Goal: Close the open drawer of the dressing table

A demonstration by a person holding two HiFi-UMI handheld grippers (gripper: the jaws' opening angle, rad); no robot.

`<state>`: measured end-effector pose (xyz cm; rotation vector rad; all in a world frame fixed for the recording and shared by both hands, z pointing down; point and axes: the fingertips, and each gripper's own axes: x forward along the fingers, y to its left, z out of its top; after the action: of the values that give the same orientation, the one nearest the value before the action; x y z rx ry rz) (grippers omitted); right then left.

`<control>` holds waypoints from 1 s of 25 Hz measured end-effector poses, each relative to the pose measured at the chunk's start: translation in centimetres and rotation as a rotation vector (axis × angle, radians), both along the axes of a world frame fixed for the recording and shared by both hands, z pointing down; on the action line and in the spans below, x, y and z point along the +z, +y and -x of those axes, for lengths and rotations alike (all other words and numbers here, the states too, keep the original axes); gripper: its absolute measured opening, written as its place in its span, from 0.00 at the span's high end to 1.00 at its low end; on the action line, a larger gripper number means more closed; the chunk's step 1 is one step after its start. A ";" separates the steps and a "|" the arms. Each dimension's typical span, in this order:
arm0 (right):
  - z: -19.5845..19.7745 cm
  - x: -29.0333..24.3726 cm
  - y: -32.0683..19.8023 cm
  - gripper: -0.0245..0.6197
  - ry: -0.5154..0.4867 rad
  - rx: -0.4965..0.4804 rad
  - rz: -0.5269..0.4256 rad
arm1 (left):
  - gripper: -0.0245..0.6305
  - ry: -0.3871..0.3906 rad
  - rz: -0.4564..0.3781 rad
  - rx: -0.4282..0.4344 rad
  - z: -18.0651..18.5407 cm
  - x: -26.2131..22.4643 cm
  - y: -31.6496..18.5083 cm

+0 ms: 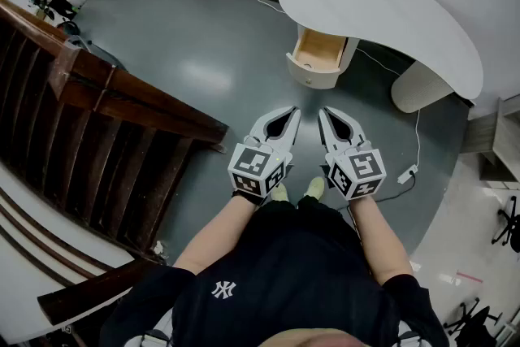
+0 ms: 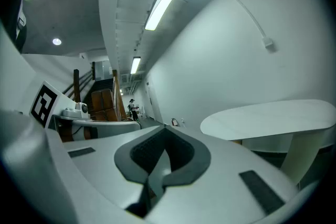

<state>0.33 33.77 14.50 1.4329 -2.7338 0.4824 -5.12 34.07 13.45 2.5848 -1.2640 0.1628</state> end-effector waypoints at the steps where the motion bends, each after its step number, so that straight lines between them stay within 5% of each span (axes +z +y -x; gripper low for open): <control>1: -0.3 0.0 0.0 0.94 -0.001 -0.001 0.000 | 0.95 0.000 0.000 -0.001 -0.4 0.0 0.0; 25: -3.7 6.7 -3.3 0.94 0.006 -0.047 0.105 | 0.95 -0.038 0.037 -0.017 -4.5 4.0 -4.1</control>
<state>4.01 30.47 21.25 1.3413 -2.6856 0.6084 -0.59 30.00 17.45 2.5502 -1.2829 0.2309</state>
